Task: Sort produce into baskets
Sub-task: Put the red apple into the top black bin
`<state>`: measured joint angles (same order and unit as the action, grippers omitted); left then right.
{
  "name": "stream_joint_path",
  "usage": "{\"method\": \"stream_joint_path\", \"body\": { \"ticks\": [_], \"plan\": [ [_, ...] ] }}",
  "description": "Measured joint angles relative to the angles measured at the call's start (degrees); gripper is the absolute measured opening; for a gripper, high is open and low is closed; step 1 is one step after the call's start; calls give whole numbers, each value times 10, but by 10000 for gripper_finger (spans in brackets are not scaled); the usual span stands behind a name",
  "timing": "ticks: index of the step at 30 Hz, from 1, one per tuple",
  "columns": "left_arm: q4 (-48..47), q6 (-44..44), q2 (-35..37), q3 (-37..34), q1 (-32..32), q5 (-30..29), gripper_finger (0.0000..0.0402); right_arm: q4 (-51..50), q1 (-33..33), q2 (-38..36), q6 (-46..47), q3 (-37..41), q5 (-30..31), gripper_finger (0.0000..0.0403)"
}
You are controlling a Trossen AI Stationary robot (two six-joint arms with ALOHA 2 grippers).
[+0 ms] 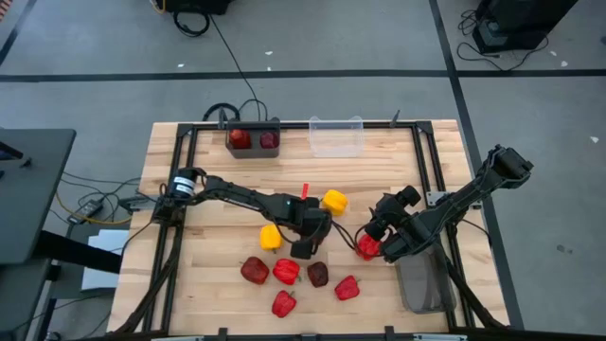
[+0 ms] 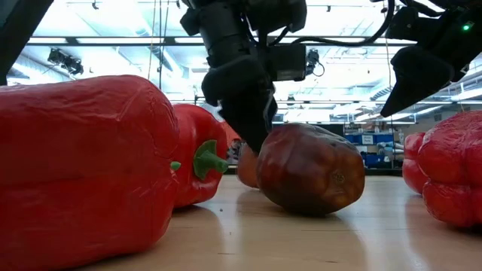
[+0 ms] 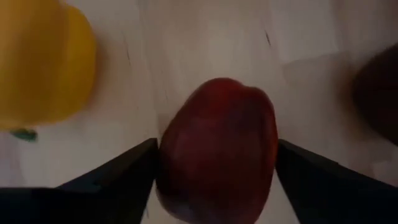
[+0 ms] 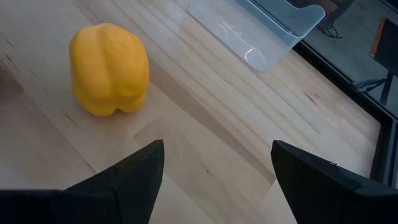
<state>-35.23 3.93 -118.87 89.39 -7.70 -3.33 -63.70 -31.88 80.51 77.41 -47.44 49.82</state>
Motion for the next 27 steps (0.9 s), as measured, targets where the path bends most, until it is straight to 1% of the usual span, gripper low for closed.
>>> {"method": "stream_joint_path", "body": {
  "ticks": [4, 6, 8, 10, 12, 14, 17, 21, 27],
  "plan": [
    [1, -3, -1, 1, 4, 5, 258, 0, 0, 0, 0, 0, 0, 306],
    [-1, -13, -2, 1, 8, 5, 245, 0, 0, 0, 0, 0, 0, 306],
    [-6, -21, -2, 1, 14, -5, 245, 0, 0, 0, 0, 0, 0, 306],
    [-23, -21, 1, 2, 26, -29, 245, 0, 0, 0, 0, 0, 0, 306],
    [-63, -12, 7, 7, 48, -43, 247, 2, 0, 0, 0, 0, 0, 306],
    [-104, -11, 10, 16, 77, -46, 254, 4, 0, 0, 0, 0, 0, 306],
    [-141, -11, 25, 19, 121, -56, 256, 9, 0, 0, -4, 0, 0, 306],
    [-162, -7, 56, 20, 183, -72, 252, 10, 0, 0, -7, 0, 4, 306],
    [-167, 17, 131, 20, 292, -98, 255, 22, 0, 0, -7, 9, 5, 306]
  ]
}}
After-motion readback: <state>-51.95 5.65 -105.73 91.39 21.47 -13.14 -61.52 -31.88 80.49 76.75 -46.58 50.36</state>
